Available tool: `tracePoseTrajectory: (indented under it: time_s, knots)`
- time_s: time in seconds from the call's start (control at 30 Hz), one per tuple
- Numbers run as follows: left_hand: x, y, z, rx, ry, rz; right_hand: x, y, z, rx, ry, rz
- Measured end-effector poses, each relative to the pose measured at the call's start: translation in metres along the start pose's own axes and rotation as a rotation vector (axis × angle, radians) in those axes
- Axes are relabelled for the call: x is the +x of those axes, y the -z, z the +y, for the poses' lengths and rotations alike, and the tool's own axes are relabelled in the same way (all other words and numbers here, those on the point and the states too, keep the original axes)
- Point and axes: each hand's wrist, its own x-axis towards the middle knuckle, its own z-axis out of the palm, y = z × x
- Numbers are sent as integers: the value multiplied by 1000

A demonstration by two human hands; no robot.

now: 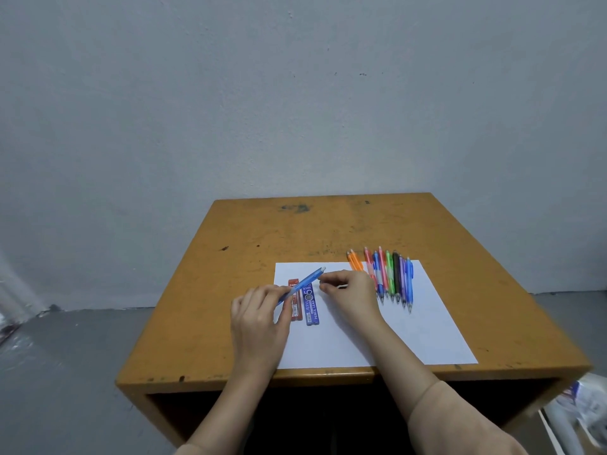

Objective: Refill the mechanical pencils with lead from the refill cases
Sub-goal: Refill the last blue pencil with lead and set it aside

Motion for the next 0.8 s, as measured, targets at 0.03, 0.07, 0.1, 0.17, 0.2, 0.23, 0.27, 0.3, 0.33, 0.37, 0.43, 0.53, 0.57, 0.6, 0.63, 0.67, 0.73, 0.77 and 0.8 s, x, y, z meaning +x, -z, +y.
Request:
tracePoseTrajectory:
  time_s: [0.03, 0.07, 0.1, 0.17, 0.2, 0.23, 0.27, 0.3, 0.33, 0.37, 0.43, 0.53, 0.57, 0.6, 0.63, 0.67, 0.73, 0.77, 0.8]
  knots:
    - [0, 0, 0, -1, -1, -1, -1, 2, -1, 46, -8, 9]
    - [0, 0, 0, -2, -3, 0, -2, 4, -2, 85, -11, 13]
    - [0, 0, 0, -3, -3, 0, -3, 7, -3, 117, -8, 16]
    - [0, 1, 1, -3, 2, -1, -5, 10, -3, 199, -8, 29]
    - [0, 1, 2, -3, 4, -2, -6, 12, -4, 257, -19, 34]
    - [1, 1, 2, -5, 4, -1, -8, 13, -5, 324, -40, 37]
    - [1, 1, 2, -5, 2, 1, -9, 13, -7, 410, -65, 36]
    - [0, 1, 1, -4, 0, 3, -11, 13, -8, 508, -92, 34]
    - [0, 0, 1, -3, -3, 3, -12, 14, -11, 608, -118, 31]
    - [0, 0, 0, -2, -7, 4, -13, 15, -13, 695, -139, 28]
    - [0, -1, 0, 3, -13, 9, -15, 17, -18, 814, -169, 21]
    - [0, -1, 0, 5, -17, 16, -18, 19, -24, 885, -194, 17]
    - [0, -1, 0, 2, -17, 16, -19, 20, -26, 896, -193, 14]
    - [0, -1, 0, 0, -17, 16, -20, 21, -27, 903, -193, 10]
    - [0, -1, 0, 0, -17, 14, -20, 21, -27, 905, -194, 7]
    - [0, -1, 0, -1, -14, 11, -20, 21, -28, 907, -197, 4]
    - [0, 0, 1, -2, -8, 5, -21, 20, -28, 907, -199, -1]
    - [0, 0, 1, -1, -7, 3, -22, 20, -28, 903, -198, -3]
    - [0, 0, 0, -2, -6, 2, -22, 19, -28, 897, -196, -5]
